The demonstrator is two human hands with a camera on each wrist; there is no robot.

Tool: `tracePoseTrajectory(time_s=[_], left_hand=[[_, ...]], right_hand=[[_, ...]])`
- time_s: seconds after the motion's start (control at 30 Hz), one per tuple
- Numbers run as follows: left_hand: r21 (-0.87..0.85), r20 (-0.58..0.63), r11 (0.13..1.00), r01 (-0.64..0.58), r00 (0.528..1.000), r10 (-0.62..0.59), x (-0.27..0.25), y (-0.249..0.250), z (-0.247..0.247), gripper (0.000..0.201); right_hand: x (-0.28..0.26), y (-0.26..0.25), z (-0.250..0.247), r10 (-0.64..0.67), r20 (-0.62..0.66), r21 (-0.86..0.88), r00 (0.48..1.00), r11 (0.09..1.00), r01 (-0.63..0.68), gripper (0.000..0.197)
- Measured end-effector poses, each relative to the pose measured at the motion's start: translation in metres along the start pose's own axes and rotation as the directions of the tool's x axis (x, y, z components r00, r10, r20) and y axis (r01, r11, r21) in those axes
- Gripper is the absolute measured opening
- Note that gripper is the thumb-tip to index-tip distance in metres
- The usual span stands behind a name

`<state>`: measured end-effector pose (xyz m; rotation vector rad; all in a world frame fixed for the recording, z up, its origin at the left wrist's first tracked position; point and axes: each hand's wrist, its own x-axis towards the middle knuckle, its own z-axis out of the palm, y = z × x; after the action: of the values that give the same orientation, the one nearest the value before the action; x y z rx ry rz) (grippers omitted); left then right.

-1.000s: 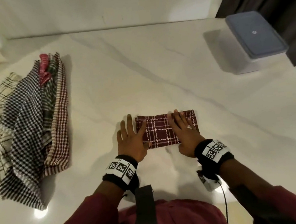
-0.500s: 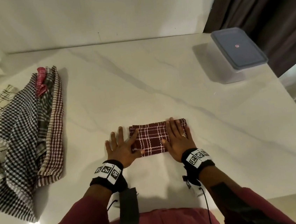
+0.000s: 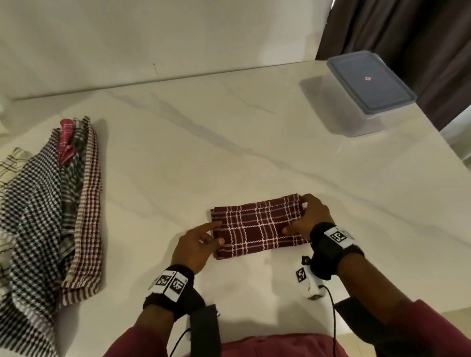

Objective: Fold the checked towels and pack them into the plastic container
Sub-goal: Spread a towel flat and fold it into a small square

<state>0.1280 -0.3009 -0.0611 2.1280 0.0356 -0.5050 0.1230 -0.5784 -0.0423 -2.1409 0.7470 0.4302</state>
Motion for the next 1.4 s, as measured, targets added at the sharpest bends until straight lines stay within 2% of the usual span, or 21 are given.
tracePoseTrajectory(time_s=[0.07,0.17,0.27,0.4,0.47,0.57,0.7,0.77,0.87,1.0,1.07,1.2,1.4], left_hand=[[-0.011,-0.012,0.999,-0.034,0.999,0.034,-0.005,-0.002,0.008,0.039],[0.004,-0.014,0.998,-0.066,0.998,0.066,-0.01,0.0,0.017,0.037],[0.046,0.014,0.997,-0.055,0.998,0.054,-0.011,0.0,0.023,0.037],[0.078,-0.015,0.996,-0.03,0.999,0.031,-0.013,0.001,0.027,0.041],[0.098,-0.039,0.994,-0.055,0.997,0.059,-0.016,-0.001,0.031,0.046],[0.118,-0.059,0.989,-0.084,0.994,0.092,-0.018,-0.003,0.032,0.051],[0.07,-0.066,0.991,-0.11,0.991,0.115,-0.02,-0.002,0.03,0.055],[0.036,-0.088,0.992,-0.122,0.988,0.125,-0.021,-0.004,0.032,0.051],[0.005,-0.138,0.991,-0.13,0.982,0.13,-0.023,-0.011,0.035,0.05],[-0.005,-0.142,0.996,-0.091,0.986,0.089,-0.027,-0.015,0.041,0.058],[0.1,-0.13,0.991,-0.085,0.987,0.097,-0.027,-0.01,0.046,0.057],[0.376,-0.039,0.914,-0.155,0.982,0.182,-0.03,0.012,0.065,0.052],[0.423,0.192,0.835,-0.352,0.935,0.297,-0.014,0.062,0.109,0.07]], right_hand=[[0.002,-0.005,-0.003,-0.028,-0.069,-0.09,0.997,0.996,0.022,0.068],[-0.008,-0.019,-0.001,-0.177,-0.181,-0.183,0.967,0.973,0.144,0.032],[-0.028,-0.038,0.01,-0.32,-0.193,-0.277,0.927,0.925,0.262,0.019],[-0.053,-0.062,0.045,-0.457,-0.019,-0.31,0.889,0.848,0.429,0.038],[-0.057,-0.069,0.066,-0.491,0.08,-0.291,0.868,0.821,0.491,0.04],[-0.058,-0.069,0.091,-0.426,0.237,-0.327,0.873,0.811,0.485,0.047],[-0.055,-0.06,0.098,-0.437,0.305,-0.33,0.846,0.785,0.524,0.065],[-0.054,-0.055,0.095,-0.465,0.303,-0.303,0.832,0.78,0.547,0.071],[-0.057,-0.049,0.091,-0.555,0.195,-0.271,0.809,0.762,0.588,0.062],[-0.059,-0.033,0.093,-0.578,0.276,-0.383,0.768,0.667,0.639,0.063],[-0.059,-0.023,0.09,-0.546,0.292,-0.432,0.785,0.657,0.618,0.066],[-0.058,0.004,0.068,-0.524,0.188,-0.443,0.83,0.709,0.548,0.069],[-0.051,0.057,0.014,-0.44,0.029,-0.413,0.898,0.812,0.412,0.074]])
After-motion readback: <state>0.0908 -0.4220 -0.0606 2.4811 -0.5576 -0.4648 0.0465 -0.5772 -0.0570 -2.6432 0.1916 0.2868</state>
